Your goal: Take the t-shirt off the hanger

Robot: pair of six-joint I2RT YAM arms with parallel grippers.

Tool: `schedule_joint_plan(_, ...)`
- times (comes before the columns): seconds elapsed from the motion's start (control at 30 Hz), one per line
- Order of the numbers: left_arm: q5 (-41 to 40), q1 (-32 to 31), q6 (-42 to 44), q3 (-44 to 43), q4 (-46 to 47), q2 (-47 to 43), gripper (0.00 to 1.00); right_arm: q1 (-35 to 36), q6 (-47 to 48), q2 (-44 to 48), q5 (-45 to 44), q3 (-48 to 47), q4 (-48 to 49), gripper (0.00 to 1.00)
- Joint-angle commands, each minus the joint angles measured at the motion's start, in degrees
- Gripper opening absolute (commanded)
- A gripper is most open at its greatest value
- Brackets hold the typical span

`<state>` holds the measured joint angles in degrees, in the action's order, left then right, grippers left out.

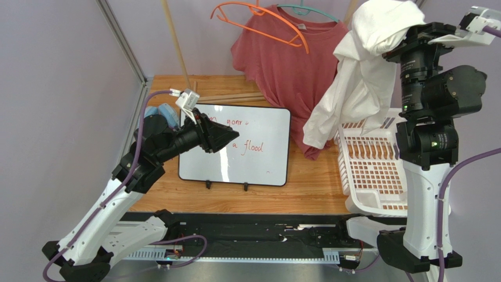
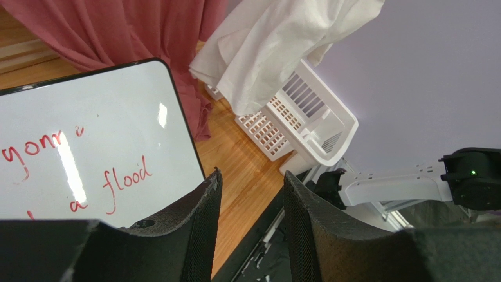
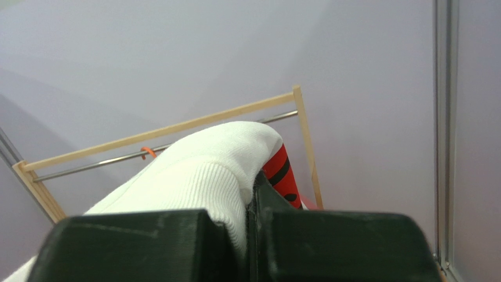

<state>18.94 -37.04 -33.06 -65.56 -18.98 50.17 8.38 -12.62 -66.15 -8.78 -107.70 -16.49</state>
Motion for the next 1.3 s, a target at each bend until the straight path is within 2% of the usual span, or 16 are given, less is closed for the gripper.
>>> schedule_joint_plan(0.0,-3.0,0.0,-0.1,1.4,-2.1,-3.8,0.48,-0.4,8.2,-2.1,-7.0,-8.4,1.3,0.00)
schedule_joint_plan(0.13,-4.8,0.0,0.6,1.6,-4.0,-5.5,0.48,-0.4,14.3,-4.2,-12.1,-14.7,1.5,0.00)
schedule_joint_plan(0.23,-5.1,0.0,0.8,1.2,-4.7,-6.1,0.48,-0.4,18.2,-4.9,-16.0,-15.9,1.5,0.00)
schedule_joint_plan(0.33,-4.9,0.0,1.3,0.9,-4.4,-5.5,0.48,-0.6,21.1,-4.3,-19.9,-14.4,1.8,0.00)
schedule_joint_plan(0.53,-4.0,0.0,2.0,-1.1,-5.0,-2.9,0.48,-2.1,21.2,-0.3,-26.6,-4.0,1.6,0.00)
schedule_joint_plan(0.73,-2.1,0.0,1.7,0.0,-4.6,-3.0,0.48,-3.5,13.8,5.4,-33.6,10.7,-1.9,0.00)
schedule_joint_plan(0.9,0.8,0.0,0.7,1.6,-5.5,-3.8,0.48,-5.7,4.3,8.7,-39.8,17.4,-11.7,0.00)
schedule_joint_plan(0.93,1.4,0.0,0.3,2.4,-5.3,-3.9,0.48,-6.1,2.4,9.5,-40.0,21.4,-12.7,0.00)
schedule_joint_plan(1.1,5.3,0.0,-3.2,5.9,-2.6,-6.4,0.47,-7.9,-5.7,14.0,-31.1,32.4,-17.7,0.00)
schedule_joint_plan(1.27,7.6,0.1,-6.4,10.1,0.1,-10.0,0.47,-12.5,-18.1,14.6,-28.2,40.4,-26.6,0.00)
